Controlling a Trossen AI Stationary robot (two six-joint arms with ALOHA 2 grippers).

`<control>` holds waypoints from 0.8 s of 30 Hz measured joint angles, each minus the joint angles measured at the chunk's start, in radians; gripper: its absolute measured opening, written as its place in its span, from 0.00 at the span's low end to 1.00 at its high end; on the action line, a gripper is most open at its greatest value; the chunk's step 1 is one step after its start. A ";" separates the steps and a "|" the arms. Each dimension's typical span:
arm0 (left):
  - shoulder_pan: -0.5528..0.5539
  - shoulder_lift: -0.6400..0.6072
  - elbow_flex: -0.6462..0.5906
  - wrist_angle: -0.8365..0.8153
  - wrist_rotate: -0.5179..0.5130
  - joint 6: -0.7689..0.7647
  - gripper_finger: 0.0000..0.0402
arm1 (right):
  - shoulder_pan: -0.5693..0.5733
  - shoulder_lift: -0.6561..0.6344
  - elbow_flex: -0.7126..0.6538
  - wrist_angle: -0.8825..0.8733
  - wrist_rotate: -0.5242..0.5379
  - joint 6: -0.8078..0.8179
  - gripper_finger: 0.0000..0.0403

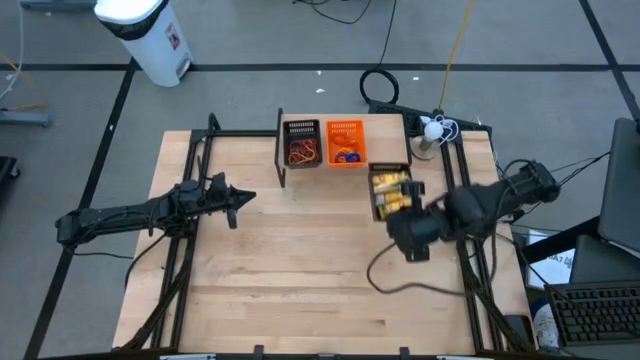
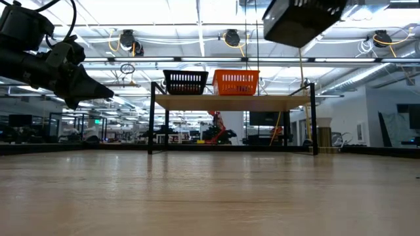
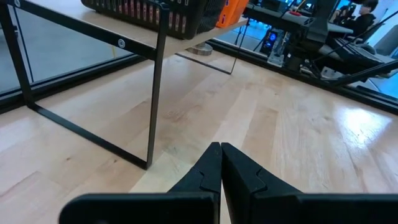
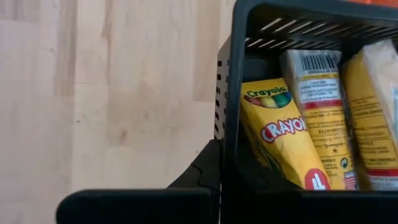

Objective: Pick & Place Office Desk Supplies
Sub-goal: Put the black bin on the shelf

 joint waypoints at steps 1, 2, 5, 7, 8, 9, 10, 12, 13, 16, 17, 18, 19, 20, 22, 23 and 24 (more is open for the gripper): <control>0.000 0.000 0.000 0.000 0.000 0.000 0.01 | -0.030 -0.006 0.000 0.010 -0.010 -0.042 0.00; 0.000 0.000 0.000 0.000 0.000 0.001 0.01 | -0.063 -0.013 0.000 0.020 -0.023 -0.081 0.00; 0.000 0.000 0.000 0.000 -0.001 0.005 0.01 | -0.168 -0.025 0.001 0.041 -0.060 -0.189 0.00; 0.000 0.000 0.000 0.000 -0.002 0.006 0.01 | -0.235 -0.034 0.001 0.051 -0.071 -0.239 0.00; 0.000 0.000 0.001 0.001 -0.002 0.008 0.01 | -0.270 -0.040 0.001 0.061 -0.083 -0.269 0.00; 0.000 0.000 0.001 0.001 -0.002 0.013 0.01 | -0.304 -0.047 0.001 0.071 -0.090 -0.299 0.00; 0.000 0.000 0.001 0.001 -0.002 0.020 0.01 | -0.338 -0.054 0.001 0.079 -0.092 -0.323 0.00; 0.000 0.000 0.001 0.001 -0.002 0.030 0.01 | -0.404 -0.064 0.001 0.088 -0.094 -0.366 0.00; 0.000 0.000 0.001 0.001 -0.002 0.033 0.01 | -0.439 -0.064 0.001 0.088 -0.103 -0.391 0.00; 0.000 0.000 0.001 0.001 -0.003 0.034 0.01 | -0.544 -0.063 0.001 0.096 -0.159 -0.473 0.00; 0.000 0.000 0.001 0.001 -0.003 0.034 0.01 | -0.578 -0.063 0.001 0.107 -0.177 -0.497 0.00; 0.000 0.000 0.001 0.001 -0.003 0.034 0.01 | -0.610 -0.063 0.000 0.121 -0.195 -0.520 0.00; 0.000 0.000 0.001 0.001 -0.003 0.035 0.01 | -0.641 -0.063 -0.004 0.140 -0.211 -0.540 0.00; 0.000 0.000 0.001 0.001 -0.003 0.038 0.01 | -0.669 -0.060 -0.010 0.158 -0.224 -0.561 0.00; 0.000 0.000 0.001 0.001 -0.003 0.039 0.01 | -0.717 -0.056 -0.025 0.178 -0.254 -0.595 0.00; 0.000 0.000 0.001 0.001 -0.003 0.040 0.01 | -0.739 -0.055 -0.037 0.185 -0.265 -0.610 0.00; 0.000 0.000 0.001 0.001 -0.003 0.043 0.01 | -0.758 -0.055 -0.053 0.196 -0.270 -0.626 0.00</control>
